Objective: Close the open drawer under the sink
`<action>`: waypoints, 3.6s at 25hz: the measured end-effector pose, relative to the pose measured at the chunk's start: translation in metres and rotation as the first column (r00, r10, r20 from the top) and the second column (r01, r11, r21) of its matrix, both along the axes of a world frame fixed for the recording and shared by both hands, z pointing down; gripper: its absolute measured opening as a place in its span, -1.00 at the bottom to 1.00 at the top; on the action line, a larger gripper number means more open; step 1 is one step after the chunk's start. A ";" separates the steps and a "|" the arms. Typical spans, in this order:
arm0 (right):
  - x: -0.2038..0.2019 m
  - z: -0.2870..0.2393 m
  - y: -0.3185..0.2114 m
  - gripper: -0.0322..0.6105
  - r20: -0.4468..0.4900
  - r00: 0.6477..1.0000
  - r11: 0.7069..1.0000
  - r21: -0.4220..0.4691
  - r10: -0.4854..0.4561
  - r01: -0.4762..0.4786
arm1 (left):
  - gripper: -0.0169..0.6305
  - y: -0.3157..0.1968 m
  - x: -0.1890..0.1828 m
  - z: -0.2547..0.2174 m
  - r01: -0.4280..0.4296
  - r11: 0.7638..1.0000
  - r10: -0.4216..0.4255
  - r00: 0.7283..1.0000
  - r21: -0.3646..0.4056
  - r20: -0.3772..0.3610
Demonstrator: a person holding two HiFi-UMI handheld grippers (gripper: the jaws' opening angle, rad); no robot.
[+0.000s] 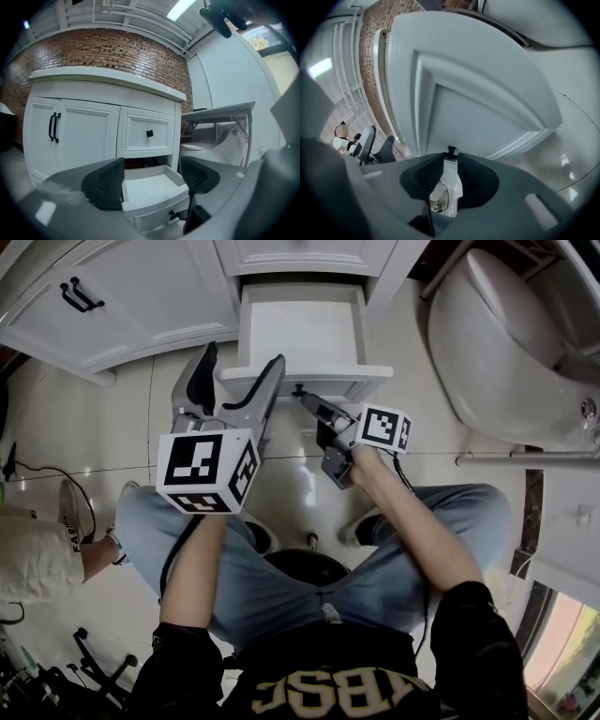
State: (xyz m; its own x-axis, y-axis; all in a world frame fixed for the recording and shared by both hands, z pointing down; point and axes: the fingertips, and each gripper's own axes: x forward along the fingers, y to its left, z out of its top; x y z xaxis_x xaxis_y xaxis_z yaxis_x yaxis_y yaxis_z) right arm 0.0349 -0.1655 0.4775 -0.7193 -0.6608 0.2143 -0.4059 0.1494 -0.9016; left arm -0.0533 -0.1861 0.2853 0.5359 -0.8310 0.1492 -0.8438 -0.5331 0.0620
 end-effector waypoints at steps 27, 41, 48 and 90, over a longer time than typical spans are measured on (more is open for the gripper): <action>0.014 -0.009 -0.138 -0.67 0.047 0.986 0.987 -0.007 0.159 -0.159 | 0.21 -0.072 -0.018 0.020 0.122 0.992 -0.123 0.992 -0.019 -0.015; 0.021 -0.013 -0.211 -0.88 -0.003 0.976 0.976 0.029 0.216 -0.216 | 0.21 -0.103 -0.056 0.043 0.178 0.982 -0.178 0.984 -0.065 0.011; 0.021 -0.015 -0.213 -0.88 0.010 0.980 0.978 0.058 0.198 -0.198 | 0.21 -0.105 -0.051 0.038 0.164 0.985 -0.164 0.986 -0.059 0.004; 0.079 -0.200 -0.022 0.52 -0.574 0.554 0.666 0.744 0.603 0.046 | 0.25 -0.013 -0.023 0.004 0.165 0.975 -0.177 0.982 0.152 0.068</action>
State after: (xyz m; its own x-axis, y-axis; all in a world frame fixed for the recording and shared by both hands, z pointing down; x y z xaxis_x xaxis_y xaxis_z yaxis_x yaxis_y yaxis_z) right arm 0.1144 -0.1878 0.2773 -0.2510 -0.9680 -0.0058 -0.9674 0.2506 0.0366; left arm -0.0763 -0.1986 0.2890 0.3753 -0.9251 0.0577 -0.9222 -0.3789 -0.0774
